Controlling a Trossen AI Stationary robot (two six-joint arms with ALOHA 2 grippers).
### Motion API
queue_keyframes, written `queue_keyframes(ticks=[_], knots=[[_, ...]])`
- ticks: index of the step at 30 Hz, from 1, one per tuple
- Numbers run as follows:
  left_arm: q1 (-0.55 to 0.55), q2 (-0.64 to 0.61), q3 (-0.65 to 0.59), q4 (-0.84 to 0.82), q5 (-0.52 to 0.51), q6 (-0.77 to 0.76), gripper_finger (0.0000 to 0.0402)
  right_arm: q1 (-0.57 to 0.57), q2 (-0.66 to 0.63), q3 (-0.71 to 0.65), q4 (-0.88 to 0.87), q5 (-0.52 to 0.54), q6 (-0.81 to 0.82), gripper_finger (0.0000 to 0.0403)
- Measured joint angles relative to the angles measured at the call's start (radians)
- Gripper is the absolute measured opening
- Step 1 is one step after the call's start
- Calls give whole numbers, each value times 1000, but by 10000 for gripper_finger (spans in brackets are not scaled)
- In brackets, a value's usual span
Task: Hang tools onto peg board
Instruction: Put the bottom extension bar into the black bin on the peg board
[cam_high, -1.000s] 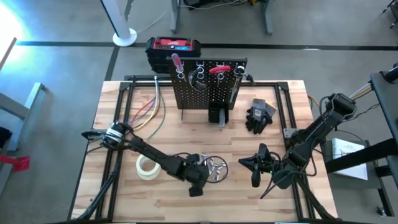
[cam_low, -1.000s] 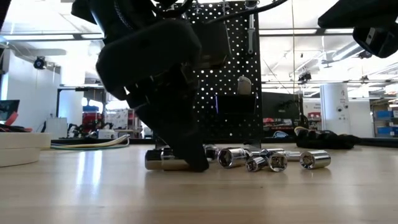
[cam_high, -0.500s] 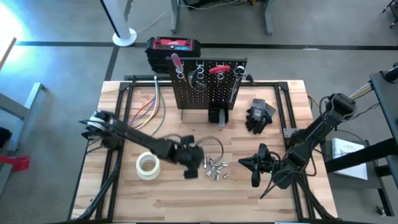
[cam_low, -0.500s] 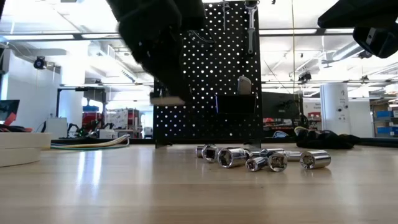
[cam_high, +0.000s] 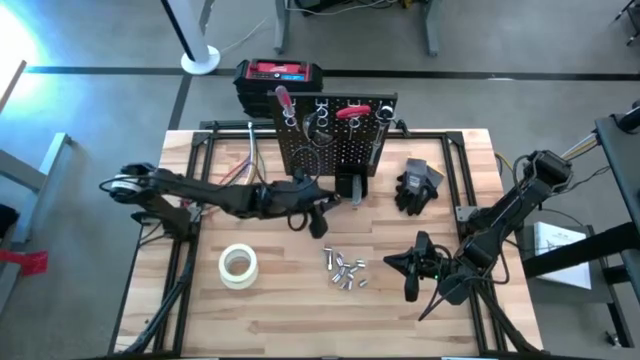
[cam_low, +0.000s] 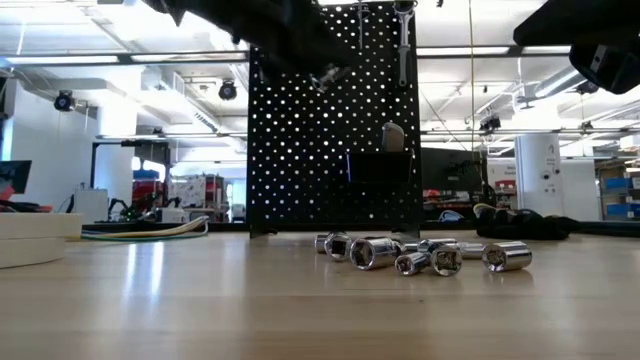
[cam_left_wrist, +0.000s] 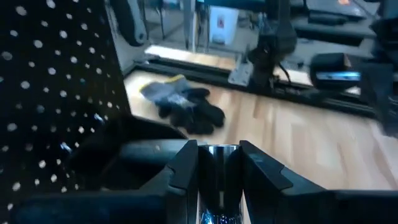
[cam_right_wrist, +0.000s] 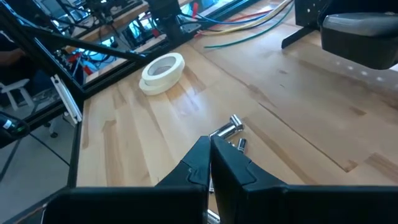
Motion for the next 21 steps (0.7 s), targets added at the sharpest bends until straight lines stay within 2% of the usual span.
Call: queue_keyframes(ticks=[6, 9, 12, 21], knots=[[49, 117, -23, 297, -5, 6, 75, 0, 0, 0, -1, 9, 0, 2], [78, 179, -20, 404, -5, -56, 75, 3, 1, 0, -1, 7, 8, 2], [109, 222, -1, 419, -5, -147, 75, 7, 1, 0, 0, 6, 16, 2], [150, 282, 27, 414, -10, -297, 75, 6, 1, 0, -3, 7, 10, 2]])
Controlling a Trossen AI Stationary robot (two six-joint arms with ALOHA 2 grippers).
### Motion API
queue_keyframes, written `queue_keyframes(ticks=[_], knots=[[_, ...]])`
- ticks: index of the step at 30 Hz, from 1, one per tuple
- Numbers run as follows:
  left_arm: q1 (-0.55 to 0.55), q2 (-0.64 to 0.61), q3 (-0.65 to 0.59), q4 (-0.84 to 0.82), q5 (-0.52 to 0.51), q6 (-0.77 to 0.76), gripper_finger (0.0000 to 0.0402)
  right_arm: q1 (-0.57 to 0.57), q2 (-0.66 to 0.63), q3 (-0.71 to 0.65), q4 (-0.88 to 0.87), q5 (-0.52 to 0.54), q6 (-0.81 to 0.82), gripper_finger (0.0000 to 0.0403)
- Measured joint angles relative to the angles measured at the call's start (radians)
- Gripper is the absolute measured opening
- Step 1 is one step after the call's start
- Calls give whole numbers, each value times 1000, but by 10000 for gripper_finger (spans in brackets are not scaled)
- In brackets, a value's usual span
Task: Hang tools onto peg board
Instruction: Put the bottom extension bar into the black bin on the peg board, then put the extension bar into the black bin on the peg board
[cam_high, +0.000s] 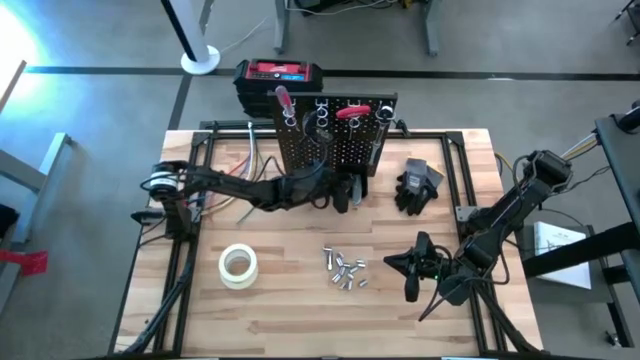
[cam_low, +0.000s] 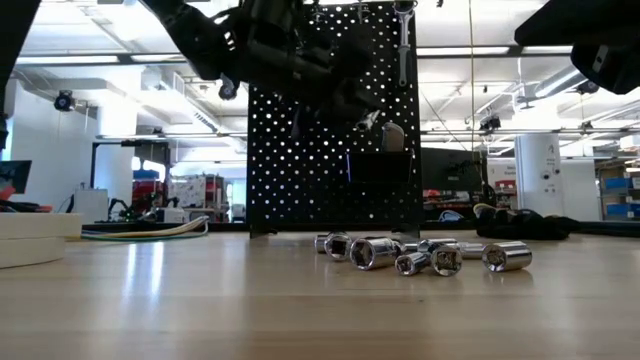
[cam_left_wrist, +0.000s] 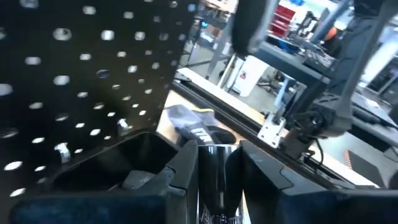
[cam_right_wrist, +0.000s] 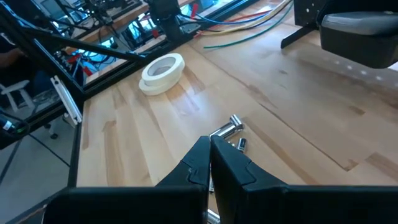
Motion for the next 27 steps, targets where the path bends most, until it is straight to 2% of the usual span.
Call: queue_keyframes(ticks=[3, 8, 12, 20, 27], knots=[[4, 6, 6, -20, -5, -11, 88, 0, 0, 0, -5, 1, 2, 2], [3, 3, 9, -33, -28, -15, 166, 0, 0, 0, -7, 1, 0, 2], [4, 2, 9, -39, -30, -21, 196, 0, 0, 0, -7, 1, -3, 2], [-6, -48, 9, -192, -6, 82, 190, 0, 0, 0, -11, -2, -3, 2], [-120, -164, 8, -510, 6, 282, 165, 0, 0, 0, -26, -5, -3, 2]])
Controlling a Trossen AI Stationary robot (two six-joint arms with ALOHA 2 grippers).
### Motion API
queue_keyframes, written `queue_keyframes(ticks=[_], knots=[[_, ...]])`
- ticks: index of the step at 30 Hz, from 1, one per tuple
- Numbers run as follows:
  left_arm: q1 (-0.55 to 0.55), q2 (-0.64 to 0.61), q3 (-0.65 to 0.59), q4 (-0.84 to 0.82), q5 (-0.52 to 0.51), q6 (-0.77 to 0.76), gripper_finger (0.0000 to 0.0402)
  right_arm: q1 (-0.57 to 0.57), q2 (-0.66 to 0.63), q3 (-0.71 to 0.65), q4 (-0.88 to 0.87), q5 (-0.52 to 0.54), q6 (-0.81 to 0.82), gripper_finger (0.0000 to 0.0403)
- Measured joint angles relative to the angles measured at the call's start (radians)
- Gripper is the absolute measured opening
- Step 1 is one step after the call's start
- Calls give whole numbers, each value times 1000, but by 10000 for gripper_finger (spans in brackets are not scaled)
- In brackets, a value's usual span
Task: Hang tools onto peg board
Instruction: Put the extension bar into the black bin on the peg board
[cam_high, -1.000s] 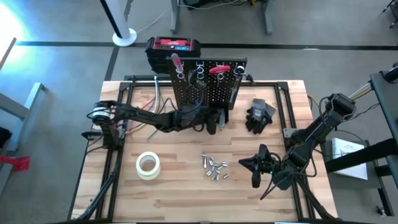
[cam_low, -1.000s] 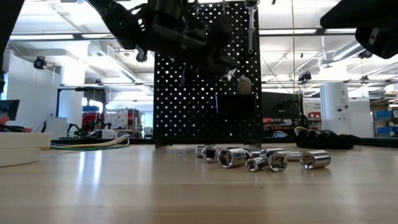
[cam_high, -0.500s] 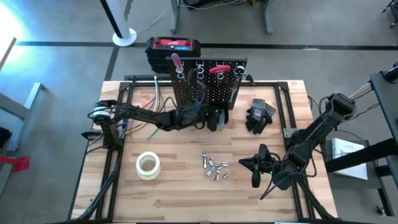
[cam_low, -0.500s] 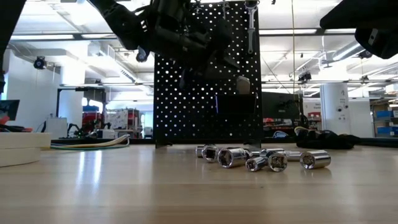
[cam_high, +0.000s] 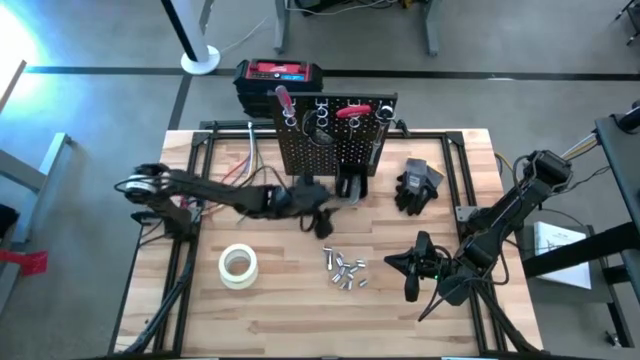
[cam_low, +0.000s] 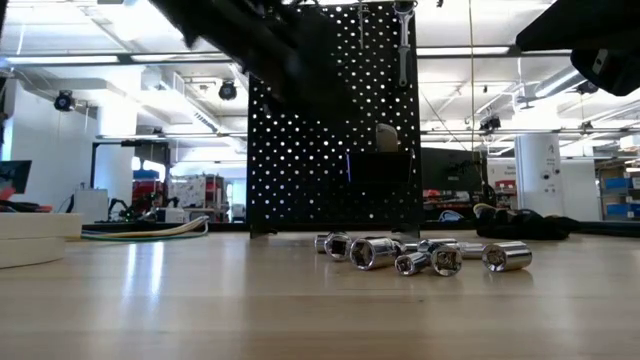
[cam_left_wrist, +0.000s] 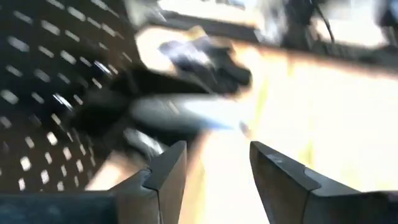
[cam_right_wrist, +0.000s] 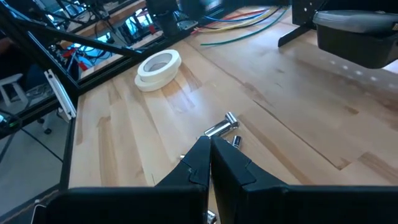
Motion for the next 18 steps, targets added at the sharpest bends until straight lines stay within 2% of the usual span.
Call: queue_keyframes(ticks=[3, 5, 10, 14, 18], knots=[[-79, -50, -1, -172, 0, 11, 157, 0, 0, 0, -1, 0, -1, 2], [-129, -67, -10, -226, 1, 12, 155, 0, 0, 0, -2, 0, -14, 2], [-214, -36, -61, -187, 1, 58, 155, -1, 0, 0, 0, 5, -45, 2], [-225, 27, -73, -189, 29, 103, 155, -1, 0, 0, 2, 4, -29, 2], [-224, 96, -73, -108, 58, 176, 155, 0, 0, 0, 8, -1, -25, 2]])
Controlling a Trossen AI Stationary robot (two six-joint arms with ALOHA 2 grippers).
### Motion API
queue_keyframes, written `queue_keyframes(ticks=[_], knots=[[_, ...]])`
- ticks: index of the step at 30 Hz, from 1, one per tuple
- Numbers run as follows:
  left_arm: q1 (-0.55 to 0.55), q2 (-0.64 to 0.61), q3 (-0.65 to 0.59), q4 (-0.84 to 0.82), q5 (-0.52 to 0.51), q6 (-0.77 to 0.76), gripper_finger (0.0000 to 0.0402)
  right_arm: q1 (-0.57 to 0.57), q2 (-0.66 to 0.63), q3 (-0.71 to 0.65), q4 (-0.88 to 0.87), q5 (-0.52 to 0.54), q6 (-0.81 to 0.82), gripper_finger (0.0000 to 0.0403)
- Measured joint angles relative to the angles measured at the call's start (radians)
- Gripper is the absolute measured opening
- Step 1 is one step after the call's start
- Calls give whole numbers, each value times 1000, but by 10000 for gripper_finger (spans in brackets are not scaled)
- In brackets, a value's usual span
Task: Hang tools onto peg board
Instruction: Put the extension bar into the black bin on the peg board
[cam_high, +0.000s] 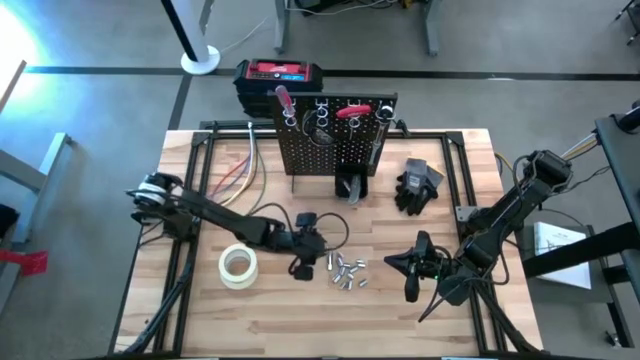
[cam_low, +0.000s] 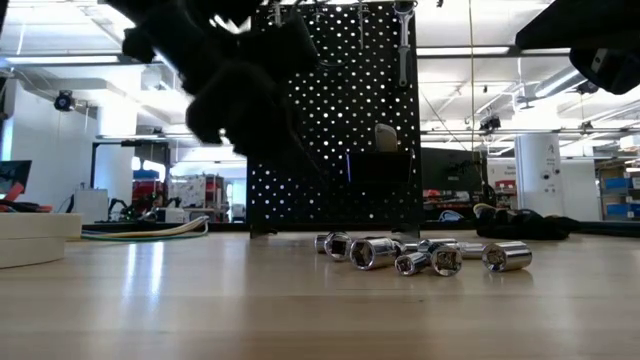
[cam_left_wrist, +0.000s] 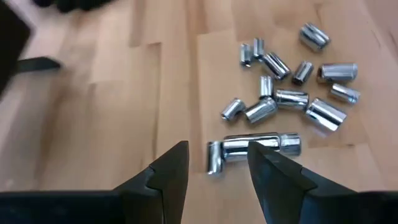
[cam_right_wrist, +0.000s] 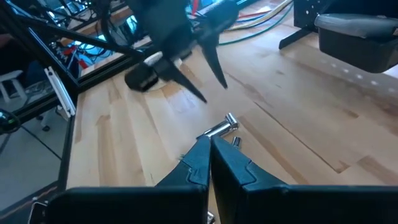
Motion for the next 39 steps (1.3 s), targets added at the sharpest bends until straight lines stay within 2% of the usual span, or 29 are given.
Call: queue_keyframes(ticks=[3, 5, 6, 9, 10, 13, 16, 20, 25, 31, 33, 39], knots=[[2, 48, 6, 28, 33, 34, 155, 0, 0, 0, 1, -1, 13, 2], [3, 71, 15, 24, 39, -27, 155, 0, 0, 0, 1, -1, 25, 2], [5, 81, 19, 26, 35, -104, 155, 0, 0, 0, 1, -1, 27, 2], [8, 99, 30, 29, 8, -471, 155, 0, 0, 0, 2, -1, 47, 2], [5, 99, 30, 27, 4, -539, 155, 0, 0, 0, 2, -1, 51, 2], [-22, 99, 36, 31, -34, -653, 155, -2, 0, 0, 1, 0, 48, 2], [-43, 100, 38, 29, -118, -755, 155, -5, 0, 0, 1, 3, 56, 2], [-42, 118, 42, 30, -157, -1026, 155, -2, 0, 0, 1, 0, 90, 2], [-45, 177, 73, 27, -136, -1072, 155, 1, 7, 0, 2, -2, 90, 2], [-60, 287, 187, 3, -57, -1082, 155, 3, 14, 0, 0, -24, 94, 2], [-67, 318, 244, -72, -63, -1069, 155, 5, 14, 0, 0, -27, 94, 2], [-78, 391, 443, -452, -58, -968, 155, 11, 14, 0, 0, -27, 93, 2]])
